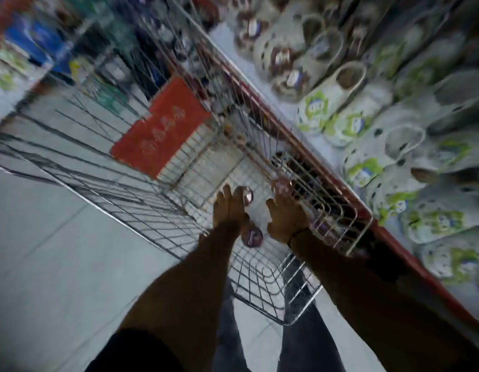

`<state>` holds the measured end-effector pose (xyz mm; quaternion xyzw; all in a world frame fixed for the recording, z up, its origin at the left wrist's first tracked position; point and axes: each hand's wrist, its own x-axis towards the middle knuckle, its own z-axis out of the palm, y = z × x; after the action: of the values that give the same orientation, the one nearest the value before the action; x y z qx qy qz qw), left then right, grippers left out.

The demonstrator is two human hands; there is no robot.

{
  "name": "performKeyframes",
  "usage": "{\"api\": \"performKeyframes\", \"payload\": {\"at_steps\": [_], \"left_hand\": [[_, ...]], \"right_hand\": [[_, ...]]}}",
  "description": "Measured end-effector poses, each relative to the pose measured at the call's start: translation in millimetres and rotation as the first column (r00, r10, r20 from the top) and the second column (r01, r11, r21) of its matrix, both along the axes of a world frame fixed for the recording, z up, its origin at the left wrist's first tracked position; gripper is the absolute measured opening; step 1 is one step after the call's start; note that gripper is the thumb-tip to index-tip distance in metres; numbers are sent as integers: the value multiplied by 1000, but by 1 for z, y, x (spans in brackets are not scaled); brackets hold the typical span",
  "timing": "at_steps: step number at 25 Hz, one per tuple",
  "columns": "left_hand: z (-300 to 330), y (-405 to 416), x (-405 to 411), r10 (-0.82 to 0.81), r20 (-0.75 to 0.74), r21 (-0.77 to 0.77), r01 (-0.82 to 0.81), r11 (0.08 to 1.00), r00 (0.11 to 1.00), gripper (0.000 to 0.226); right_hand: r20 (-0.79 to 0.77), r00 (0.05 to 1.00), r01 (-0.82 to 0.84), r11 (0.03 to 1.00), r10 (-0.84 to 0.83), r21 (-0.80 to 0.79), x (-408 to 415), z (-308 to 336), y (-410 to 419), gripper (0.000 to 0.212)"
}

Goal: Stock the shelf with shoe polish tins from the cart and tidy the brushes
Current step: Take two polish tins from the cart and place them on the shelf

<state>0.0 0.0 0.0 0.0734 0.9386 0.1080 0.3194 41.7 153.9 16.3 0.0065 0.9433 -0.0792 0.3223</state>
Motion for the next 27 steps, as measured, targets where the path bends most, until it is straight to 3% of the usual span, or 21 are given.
{"api": "performKeyframes", "payload": {"at_steps": [2,4,7,12,15,18,22,25,27], "left_hand": [[-38,17,26,61,230,-24,-57,998,971,66],[-65,26,55,84,346,-48,-72,996,935,62],[-82,40,71,30,280,-98,-2,995,960,77],[-63,40,65,1,254,-116,29,993,967,87],[-37,20,47,-40,226,-123,69,990,973,78],[-12,-8,29,72,232,-135,-42,990,970,86],[-25,-32,24,88,242,-155,-51,987,966,86],[-33,-28,20,34,229,-148,0,989,973,84],[-32,-24,17,19,222,-127,9,992,975,87]], "right_hand": [[200,980,5,999,-13,38,17,-36,3,68],[268,963,-5,998,-14,69,35,-63,6,65],[191,979,50,994,-67,92,36,-85,4,48],[147,984,88,995,-95,55,29,-71,3,43],[157,982,105,994,-102,-10,24,-51,9,55],[204,966,171,984,-157,-52,18,-37,-2,63],[280,960,32,999,-28,-11,34,-71,-41,76],[193,978,-94,993,79,70,47,-93,-50,65],[184,979,-96,994,85,54,49,-93,-45,69]]}}
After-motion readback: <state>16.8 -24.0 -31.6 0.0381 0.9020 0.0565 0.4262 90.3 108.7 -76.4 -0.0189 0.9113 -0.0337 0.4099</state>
